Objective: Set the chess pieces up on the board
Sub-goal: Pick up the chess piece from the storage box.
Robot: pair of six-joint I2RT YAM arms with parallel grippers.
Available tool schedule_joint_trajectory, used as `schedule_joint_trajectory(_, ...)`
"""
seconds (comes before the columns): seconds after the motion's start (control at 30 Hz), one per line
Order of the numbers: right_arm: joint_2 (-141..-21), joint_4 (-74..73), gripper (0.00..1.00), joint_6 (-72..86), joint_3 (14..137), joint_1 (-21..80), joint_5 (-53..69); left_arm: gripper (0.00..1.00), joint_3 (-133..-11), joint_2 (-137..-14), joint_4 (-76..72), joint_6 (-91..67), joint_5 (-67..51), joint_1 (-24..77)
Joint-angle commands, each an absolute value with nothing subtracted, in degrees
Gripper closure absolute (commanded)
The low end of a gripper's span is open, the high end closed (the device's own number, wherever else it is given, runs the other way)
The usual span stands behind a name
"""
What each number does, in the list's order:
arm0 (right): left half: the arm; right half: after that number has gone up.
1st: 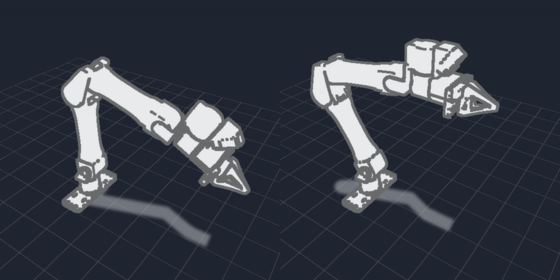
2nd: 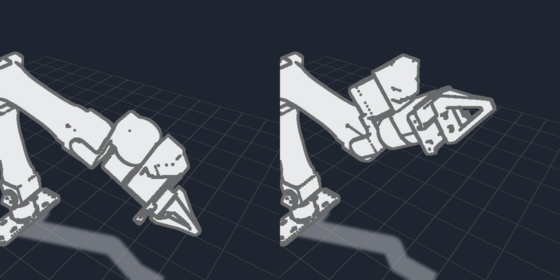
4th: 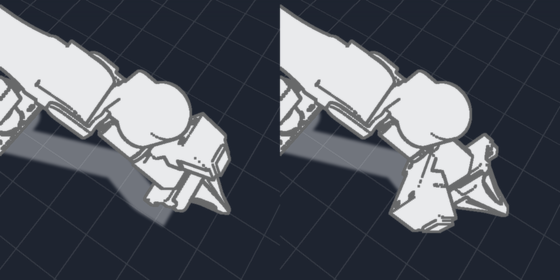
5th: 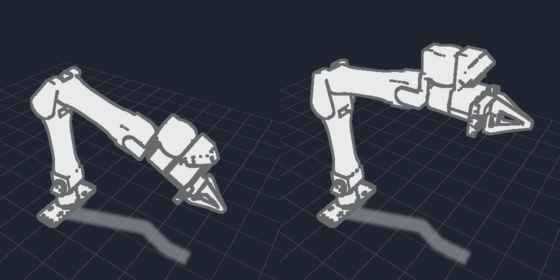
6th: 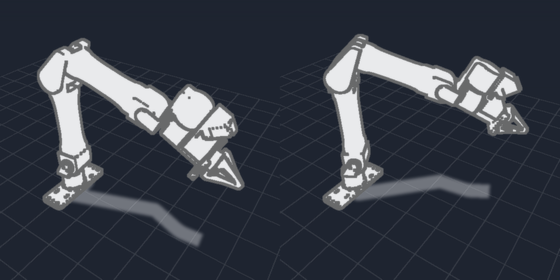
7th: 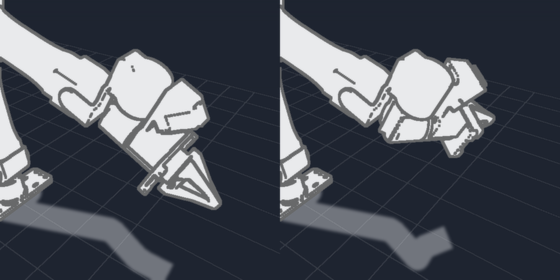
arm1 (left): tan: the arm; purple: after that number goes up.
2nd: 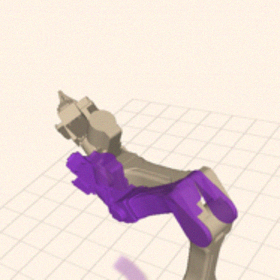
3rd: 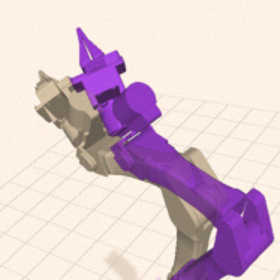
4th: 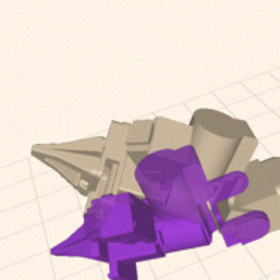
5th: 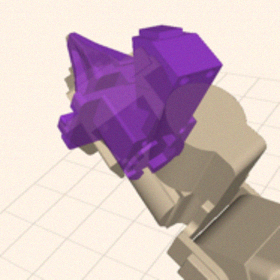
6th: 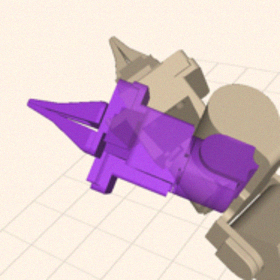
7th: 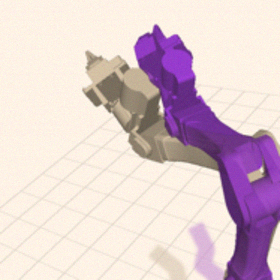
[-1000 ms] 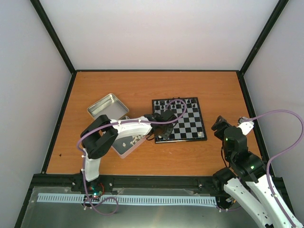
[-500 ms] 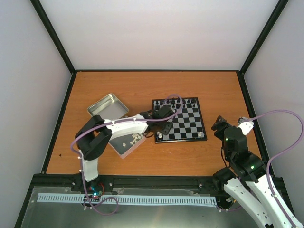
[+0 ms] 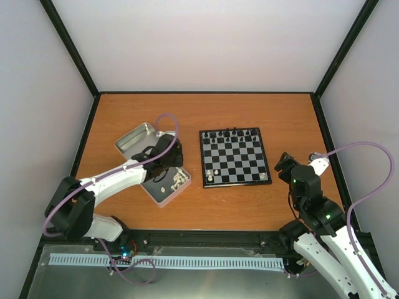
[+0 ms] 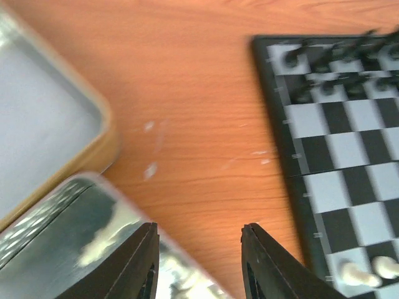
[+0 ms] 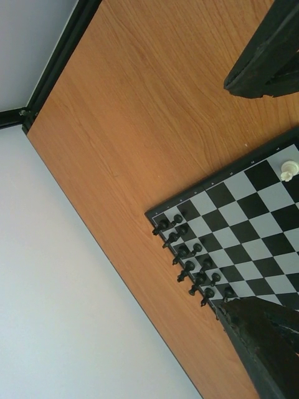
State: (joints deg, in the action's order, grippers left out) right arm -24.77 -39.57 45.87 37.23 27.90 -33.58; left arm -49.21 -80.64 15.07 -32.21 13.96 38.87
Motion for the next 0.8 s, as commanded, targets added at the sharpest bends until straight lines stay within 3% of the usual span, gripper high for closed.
schedule_joint_trajectory(0.0,-25.58,-37.85,0.13,45.74,36.74,27.77,-33.64,0.63,-44.19,-77.44,14.79,-38.61,14.39,35.65)
schedule_joint_trajectory(0.23,-26.45,-37.07,0.13,45.79,36.76,27.74,-32.79,0.64,-41.05,-78.58,17.48,-39.85,13.31,32.11)
schedule_joint_trajectory(0.43,-26.28,-37.20,0.13,45.81,36.98,27.77,-32.59,0.52,-41.99,-81.71,15.06,-34.43,8.83,28.29)
schedule_joint_trajectory(0.77,-25.62,-38.24,0.13,45.65,37.71,27.77,-33.35,0.57,-46.88,-90.94,15.97,-32.61,9.88,25.89)
